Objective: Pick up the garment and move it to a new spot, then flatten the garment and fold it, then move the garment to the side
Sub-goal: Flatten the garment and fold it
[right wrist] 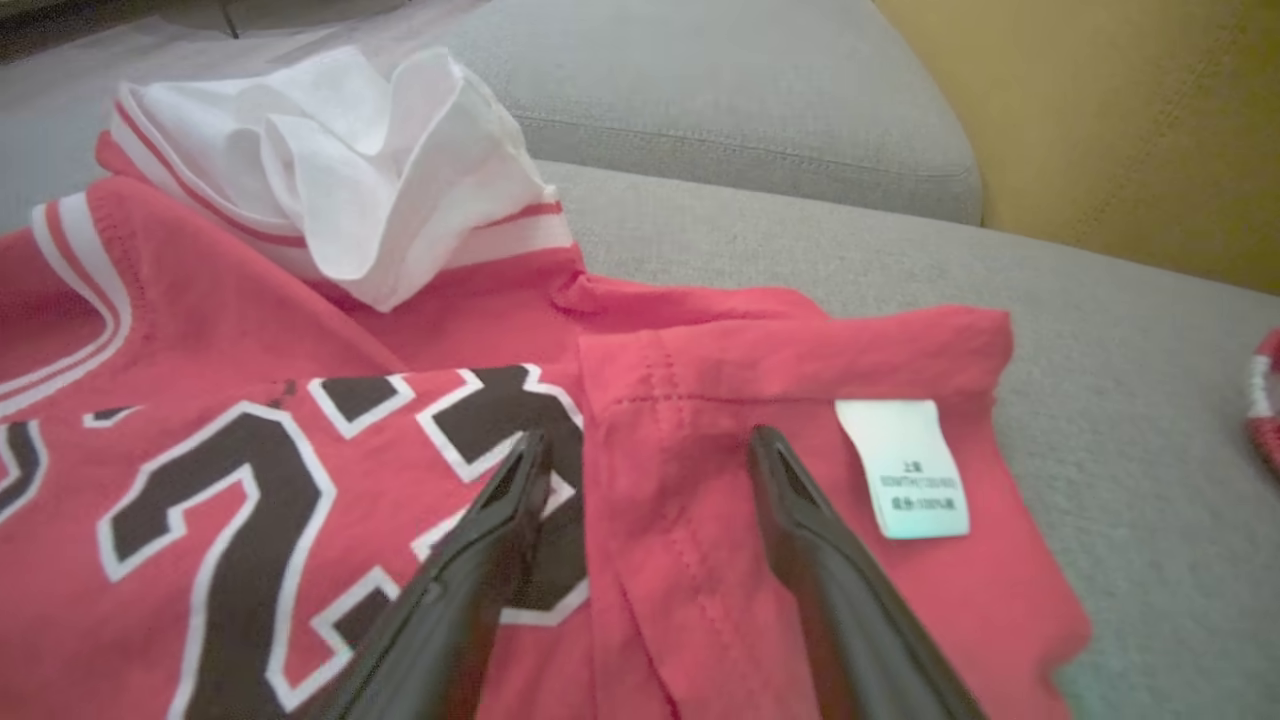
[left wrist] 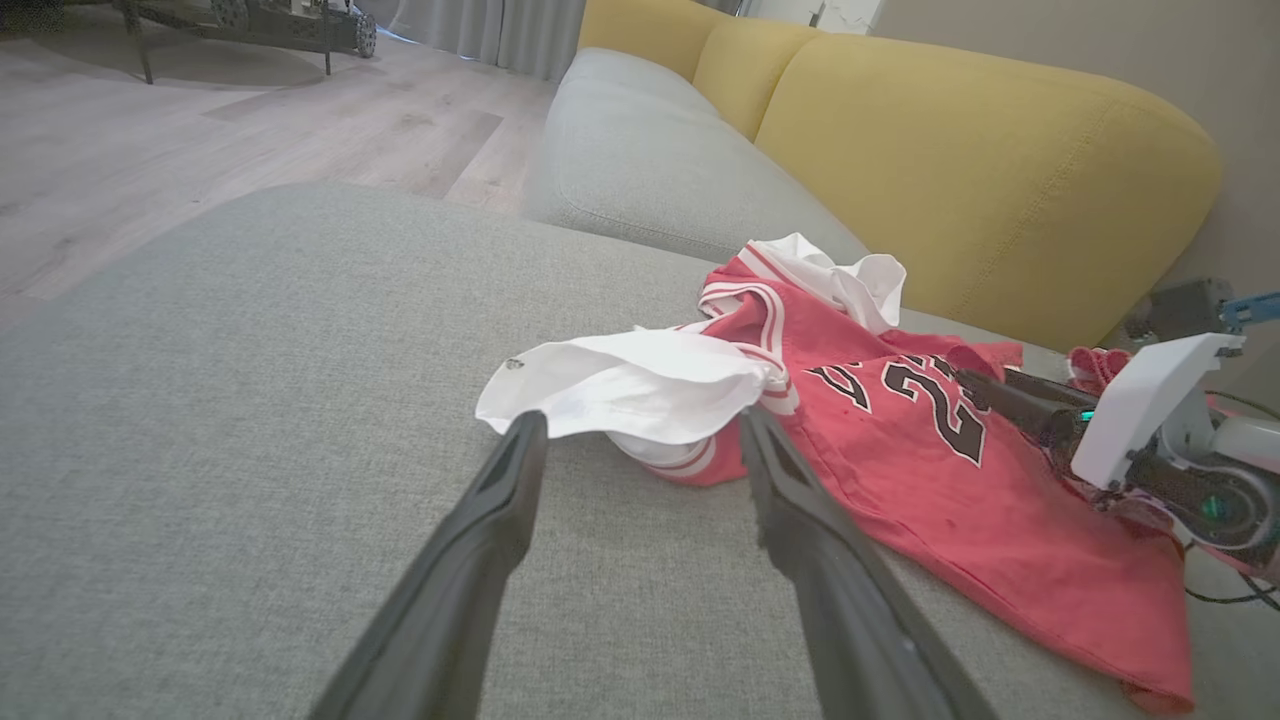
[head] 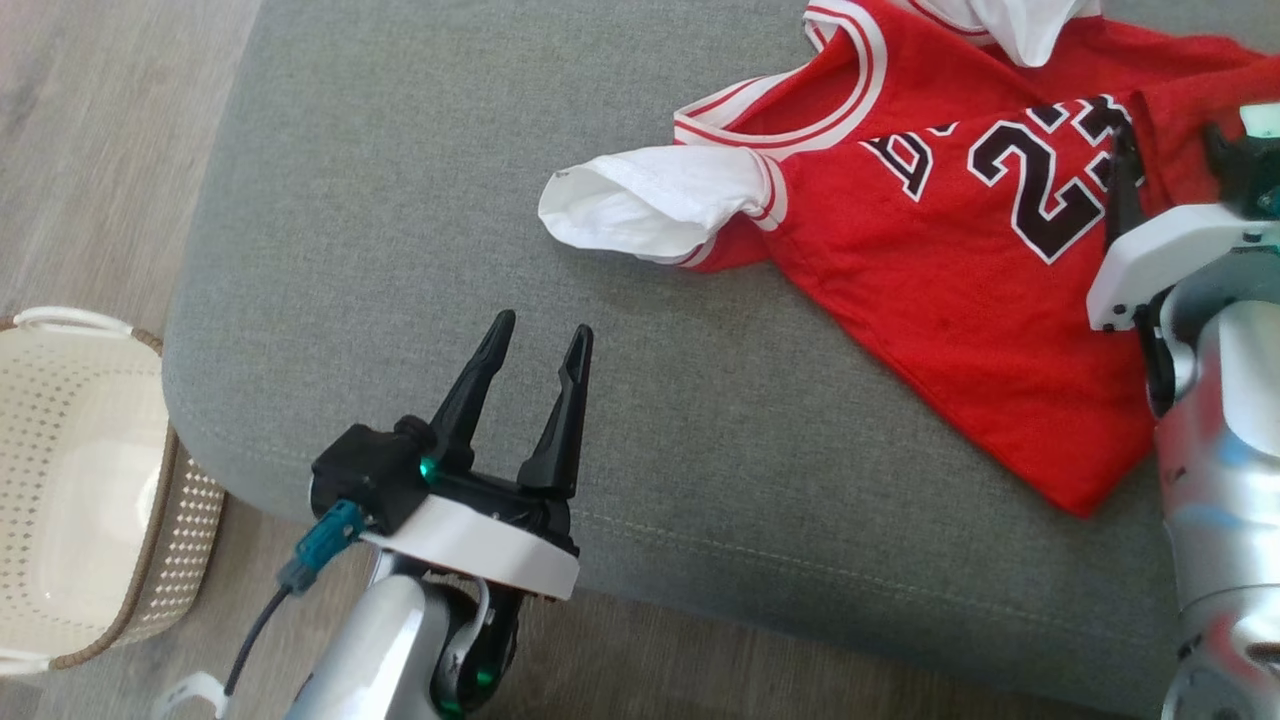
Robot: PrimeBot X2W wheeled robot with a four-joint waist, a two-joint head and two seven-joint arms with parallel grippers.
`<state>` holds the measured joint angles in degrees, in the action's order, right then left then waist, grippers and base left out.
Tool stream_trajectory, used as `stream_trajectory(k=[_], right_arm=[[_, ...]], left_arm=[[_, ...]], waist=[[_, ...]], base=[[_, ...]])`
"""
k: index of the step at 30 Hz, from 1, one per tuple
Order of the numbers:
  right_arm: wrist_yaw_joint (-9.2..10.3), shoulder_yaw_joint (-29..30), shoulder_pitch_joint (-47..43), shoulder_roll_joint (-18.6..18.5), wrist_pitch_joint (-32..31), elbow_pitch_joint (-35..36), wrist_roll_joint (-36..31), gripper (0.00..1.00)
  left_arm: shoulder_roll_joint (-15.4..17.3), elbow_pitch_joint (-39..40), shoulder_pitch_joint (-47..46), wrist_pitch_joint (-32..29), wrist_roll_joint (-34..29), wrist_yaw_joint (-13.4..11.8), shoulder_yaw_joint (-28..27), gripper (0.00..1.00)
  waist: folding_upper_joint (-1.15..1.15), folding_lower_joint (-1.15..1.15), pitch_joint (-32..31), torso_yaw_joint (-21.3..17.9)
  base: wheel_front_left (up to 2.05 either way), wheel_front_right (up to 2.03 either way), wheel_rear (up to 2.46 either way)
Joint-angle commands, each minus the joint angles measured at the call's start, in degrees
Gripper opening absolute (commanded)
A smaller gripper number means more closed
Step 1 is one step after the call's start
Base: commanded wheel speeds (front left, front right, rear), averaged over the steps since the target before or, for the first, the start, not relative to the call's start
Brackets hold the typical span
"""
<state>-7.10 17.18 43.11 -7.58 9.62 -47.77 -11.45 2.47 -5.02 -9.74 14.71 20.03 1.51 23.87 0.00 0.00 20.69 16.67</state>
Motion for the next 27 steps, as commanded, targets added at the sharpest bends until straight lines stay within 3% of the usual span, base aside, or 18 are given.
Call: stream_trajectory(k=[1,4,5,6,7,16,27], right_arm=[[-0.39,-0.40,2.03,-0.21,0.81,0.78,-0.89,1.00],[-0.39,0.50,2.79,-0.35,1.17,-0.28,-1.64,1.00],[-0.39,1.11,3.18,-0.29,1.43,-0.71,-1.80,0.86],[-0.39,1.62,3.60,-0.21,1.84,-0.96,-1.96,0.09],[-0.39,2.06,3.93,-0.15,2.21,-1.16,-2.21,0.00],[-0.39,3.09,7.79,0.36,4.73,1.03,-2.18,0.00],[-0.39,-1.15,27.54,-7.51,-0.38,3.40,-1.69,0.00]], left_arm=[[0.41,2.13,-1.61,0.29,0.45,-0.31,-1.41,1.00],[0.41,2.15,-1.81,0.29,0.50,-0.37,-1.35,1.00],[0.41,2.14,-1.93,0.29,0.51,-0.40,-1.31,1.00],[0.41,2.12,-2.03,0.29,0.52,-0.43,-1.26,1.00],[0.41,2.09,-2.13,0.29,0.52,-0.46,-1.23,1.00],[0.41,1.75,-2.21,0.29,0.62,-0.60,-1.05,1.00],[0.41,2.13,-2.13,0.29,1.84,-0.39,0.63,1.00]], waist=[[0.00,0.00,0.25,0.05],[0.00,0.00,0.53,0.04],[0.00,0.00,0.63,0.02],[0.00,0.00,0.71,-0.03],[0.00,0.00,0.74,-0.11],[0.00,0.00,-0.28,-1.25],[0.00,0.00,-0.22,0.42]], base=[[0.00,0.00,0.00],[0.00,0.00,0.00],[0.00,0.00,0.00],[0.00,0.00,0.00],[0.00,0.00,0.00],[0.00,0.00,0.00],[0.00,0.00,0.00]])
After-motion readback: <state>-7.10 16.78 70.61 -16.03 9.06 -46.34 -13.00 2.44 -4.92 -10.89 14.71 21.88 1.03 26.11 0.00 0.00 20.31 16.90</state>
